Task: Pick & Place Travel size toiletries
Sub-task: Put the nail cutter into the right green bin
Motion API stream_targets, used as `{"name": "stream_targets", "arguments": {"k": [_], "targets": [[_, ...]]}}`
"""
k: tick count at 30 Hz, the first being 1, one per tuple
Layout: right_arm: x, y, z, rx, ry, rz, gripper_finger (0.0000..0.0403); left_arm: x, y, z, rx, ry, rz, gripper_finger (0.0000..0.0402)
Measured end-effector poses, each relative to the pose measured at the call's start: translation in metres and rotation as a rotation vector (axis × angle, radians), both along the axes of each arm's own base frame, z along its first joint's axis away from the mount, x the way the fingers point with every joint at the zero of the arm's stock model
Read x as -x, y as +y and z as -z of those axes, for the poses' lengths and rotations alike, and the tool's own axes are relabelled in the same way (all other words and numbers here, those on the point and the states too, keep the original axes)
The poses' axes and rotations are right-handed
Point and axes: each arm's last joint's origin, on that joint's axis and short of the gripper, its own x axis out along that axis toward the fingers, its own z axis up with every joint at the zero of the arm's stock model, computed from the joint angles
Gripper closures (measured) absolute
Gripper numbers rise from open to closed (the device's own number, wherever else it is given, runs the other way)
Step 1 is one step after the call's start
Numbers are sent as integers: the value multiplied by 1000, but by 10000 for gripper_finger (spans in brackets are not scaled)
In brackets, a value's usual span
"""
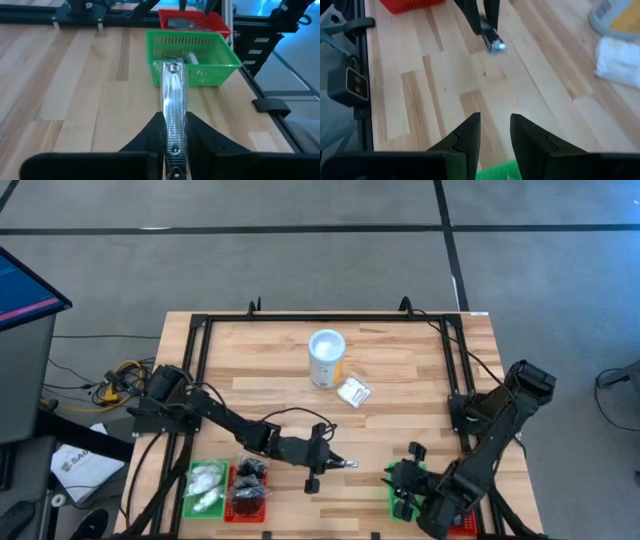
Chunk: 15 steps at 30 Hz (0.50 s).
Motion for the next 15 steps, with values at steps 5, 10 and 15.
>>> {"name": "stream_targets", "arguments": {"k": [5,10,15], "targets": [[-18,-3,-4,37,-31,-67,305,0,0,-3,4,-10,1,361],[-29,-6,-7,55,-60,-100,305,0,0,-4,9,-19,2,360],[-37,-11,-8,52,-69,-85,305,-1,-5,-10,43,-79,33,360]]}}
